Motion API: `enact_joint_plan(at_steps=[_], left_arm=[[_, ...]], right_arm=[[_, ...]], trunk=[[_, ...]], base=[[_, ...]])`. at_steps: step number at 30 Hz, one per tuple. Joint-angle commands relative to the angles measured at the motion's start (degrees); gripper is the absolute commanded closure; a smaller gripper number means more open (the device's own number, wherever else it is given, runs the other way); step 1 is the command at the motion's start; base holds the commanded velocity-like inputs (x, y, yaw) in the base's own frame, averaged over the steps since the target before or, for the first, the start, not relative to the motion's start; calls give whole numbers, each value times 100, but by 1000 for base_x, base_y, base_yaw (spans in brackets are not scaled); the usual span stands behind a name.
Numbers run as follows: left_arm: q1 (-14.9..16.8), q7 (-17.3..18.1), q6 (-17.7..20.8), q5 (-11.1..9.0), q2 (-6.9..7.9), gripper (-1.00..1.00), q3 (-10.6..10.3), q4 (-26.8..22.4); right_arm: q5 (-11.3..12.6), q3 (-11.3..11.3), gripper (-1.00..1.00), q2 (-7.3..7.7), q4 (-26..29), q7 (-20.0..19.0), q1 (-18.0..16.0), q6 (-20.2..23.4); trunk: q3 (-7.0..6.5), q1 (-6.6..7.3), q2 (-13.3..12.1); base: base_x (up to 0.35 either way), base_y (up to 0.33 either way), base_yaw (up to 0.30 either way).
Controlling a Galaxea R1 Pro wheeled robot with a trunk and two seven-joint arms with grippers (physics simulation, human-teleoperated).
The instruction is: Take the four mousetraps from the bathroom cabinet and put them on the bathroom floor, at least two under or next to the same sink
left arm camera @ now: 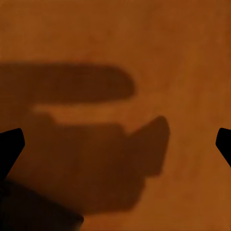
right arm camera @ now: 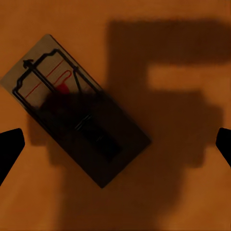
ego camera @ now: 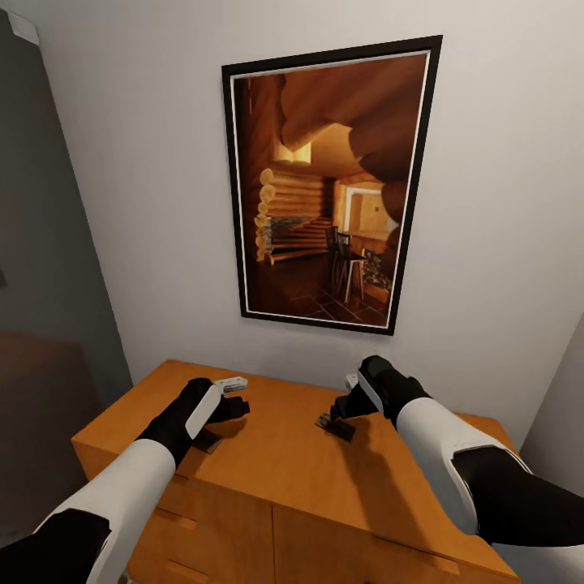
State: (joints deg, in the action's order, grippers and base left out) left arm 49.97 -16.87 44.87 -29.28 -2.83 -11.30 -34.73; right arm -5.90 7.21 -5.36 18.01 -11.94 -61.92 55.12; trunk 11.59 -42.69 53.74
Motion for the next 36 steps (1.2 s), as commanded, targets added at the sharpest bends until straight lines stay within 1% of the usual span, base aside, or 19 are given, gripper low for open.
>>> enact_joint_plan(at_steps=[1,4,9,28,36], left_arm=[[4,-53,13,-60,3,-100,-22,-7],[2,-53,13,-60,4,-100,-22,-7],[2,-53,11,-60,3,-100,-22,-7],[4,-45,4,-60,-5,-100,-29,-46],[4,-98,-10,-43,-20,-100,-54,-72]], right_arm=[[-60,18,-100,1,-50,-54,-4,-40],[-61,22,-100,0,-240,-57,-5,-247],[-67,25,-100,0,-361,-61,-5,-384],[-70,33,-100,0,-403,-86,-5,-430],[-71,35,-100,0,-404,-110,-5,-424]], trunk=[[9,-1,6],[9,-1,6],[9,-1,6],[9,-1,6],[9,-1,6]], base=[[0,0,0],[0,0,0],[0,0,0],[0,0,0],[0,0,0]])
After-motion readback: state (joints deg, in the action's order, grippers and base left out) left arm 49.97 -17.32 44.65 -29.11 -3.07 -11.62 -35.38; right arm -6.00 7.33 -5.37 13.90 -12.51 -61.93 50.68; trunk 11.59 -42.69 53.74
